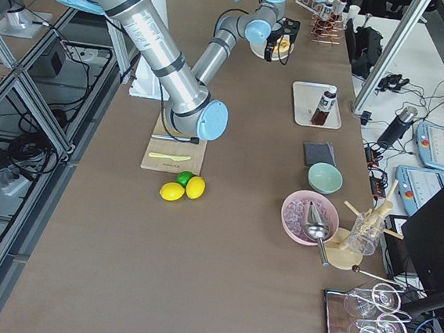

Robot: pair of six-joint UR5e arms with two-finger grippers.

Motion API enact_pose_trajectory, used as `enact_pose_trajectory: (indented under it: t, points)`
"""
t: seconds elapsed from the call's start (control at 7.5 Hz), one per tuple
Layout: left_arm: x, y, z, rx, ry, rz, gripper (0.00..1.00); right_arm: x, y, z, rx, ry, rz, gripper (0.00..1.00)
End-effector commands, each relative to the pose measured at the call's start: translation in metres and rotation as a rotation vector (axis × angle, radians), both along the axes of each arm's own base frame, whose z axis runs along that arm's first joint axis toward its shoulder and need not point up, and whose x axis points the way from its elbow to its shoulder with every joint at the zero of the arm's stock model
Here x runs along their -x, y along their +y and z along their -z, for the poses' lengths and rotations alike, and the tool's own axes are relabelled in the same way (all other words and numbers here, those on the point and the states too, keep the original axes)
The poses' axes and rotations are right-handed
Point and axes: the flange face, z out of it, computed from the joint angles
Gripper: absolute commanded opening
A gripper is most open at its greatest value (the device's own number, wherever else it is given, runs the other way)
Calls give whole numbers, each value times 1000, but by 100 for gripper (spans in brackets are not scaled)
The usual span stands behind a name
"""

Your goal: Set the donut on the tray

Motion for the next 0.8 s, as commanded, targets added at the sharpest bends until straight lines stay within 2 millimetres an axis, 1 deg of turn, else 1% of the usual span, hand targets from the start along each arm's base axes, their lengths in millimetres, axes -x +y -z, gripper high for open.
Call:
enact_pose_trajectory:
  t: [0.0,0.13,0.27,0.4,0.53,0.67]
  points:
    - [-8,-6,-13,30,-35,-6,0,-34,-19,21,36,-53,-10,100]
    - [-10,-10,-22,40,-50,-10,0,-46,-25,24,42,-63,-12,100]
    - [-6,-17,-27,53,-60,-25,0,-54,-31,24,43,-65,-22,100]
    - [15,-41,-34,112,-86,-11,0,-63,-37,21,51,-62,-30,100]
    - [58,-62,-42,140,-79,-11,0,-76,-47,15,63,-60,-34,100]
    - [104,-77,-66,145,-81,-32,0,-82,-53,4,66,-46,-39,100]
